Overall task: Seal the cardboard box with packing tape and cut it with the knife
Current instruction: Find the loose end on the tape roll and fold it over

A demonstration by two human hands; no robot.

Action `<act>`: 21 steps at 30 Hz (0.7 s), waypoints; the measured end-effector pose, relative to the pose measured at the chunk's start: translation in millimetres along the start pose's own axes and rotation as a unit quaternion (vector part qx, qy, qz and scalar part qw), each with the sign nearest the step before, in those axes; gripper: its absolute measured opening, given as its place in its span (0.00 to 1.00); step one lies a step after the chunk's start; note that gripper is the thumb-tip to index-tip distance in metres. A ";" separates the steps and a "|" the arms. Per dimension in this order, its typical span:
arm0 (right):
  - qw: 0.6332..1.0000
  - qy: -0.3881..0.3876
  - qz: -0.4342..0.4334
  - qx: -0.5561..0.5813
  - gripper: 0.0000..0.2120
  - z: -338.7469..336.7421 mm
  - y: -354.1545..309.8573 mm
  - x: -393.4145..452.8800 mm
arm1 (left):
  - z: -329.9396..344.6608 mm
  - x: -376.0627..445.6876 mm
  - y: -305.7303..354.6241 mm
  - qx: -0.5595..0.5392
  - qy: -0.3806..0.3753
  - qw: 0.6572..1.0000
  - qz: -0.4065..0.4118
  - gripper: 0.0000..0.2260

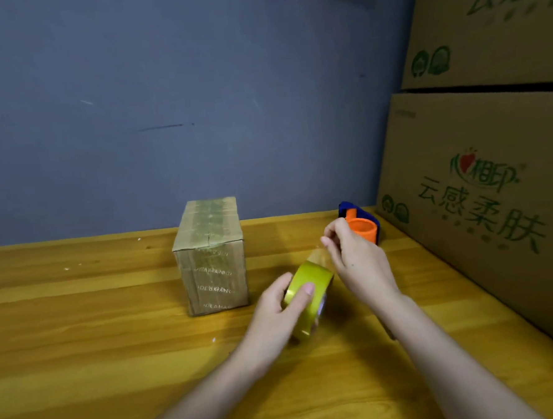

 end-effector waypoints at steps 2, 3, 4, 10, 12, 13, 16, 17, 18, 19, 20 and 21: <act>1.000 -0.010 -0.004 0.001 0.08 -0.7 -2.1 0.6 | -4.7 -4.7 7.6 0.028 0.004 0.999 0.021 0.07; 1.000 -0.014 0.000 0.011 0.08 -1.4 -3.4 1.4 | -8.1 -5.9 10.1 0.093 0.001 0.995 0.038 0.08; 1.000 -0.018 0.006 0.019 0.07 -2.4 -4.9 2.2 | -11.2 -7.6 13.9 0.196 -0.007 0.979 0.055 0.11; 1.000 -0.009 0.010 0.023 0.06 -16.7 -10.4 8.4 | -12.1 -4.2 25.1 0.509 -0.008 0.855 0.096 0.17; 1.000 0.003 -0.004 0.002 0.06 -21.4 -13.4 8.9 | -12.0 -0.7 19.6 0.415 -0.009 0.909 0.045 0.16; 1.000 0.009 -0.012 -0.012 0.06 -23.5 -14.7 8.7 | -11.5 1.7 15.8 0.362 -0.007 0.932 0.023 0.15; 0.998 0.022 -0.032 -0.046 0.07 -26.5 -17.3 7.3 | -4.3 5.1 12.5 0.268 -0.005 0.963 0.001 0.13; 0.998 0.020 -0.036 -0.053 0.07 -26.5 -16.9 7.3 | -2.2 6.2 12.8 0.255 -0.001 0.967 -0.001 0.13; 0.997 0.018 -0.038 -0.058 0.07 -27.2 -16.6 7.6 | -0.8 6.8 13.8 0.241 0.000 0.971 -0.007 0.13; 0.997 0.015 -0.036 -0.060 0.07 -28.9 -16.1 8.4 | 0.0 7.4 13.8 0.214 -0.001 0.977 -0.018 0.13; 0.998 0.017 -0.032 -0.056 0.07 -32.8 -15.6 9.7 | 0.1 7.7 12.9 0.166 -0.002 0.985 -0.039 0.12; 0.998 0.026 -0.027 -0.042 0.07 -38.2 -15.8 11.4 | -0.1 8.3 10.6 0.105 -0.002 0.992 -0.065 0.10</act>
Point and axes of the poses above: each hand's wrist, its own x-axis towards the middle knuckle, its own z-axis out of the palm, y = z × x, the point moved 3 cm from there along x, towards the middle knuckle, and after that the axes turned 3 degrees about x, right-handed, at the moved point
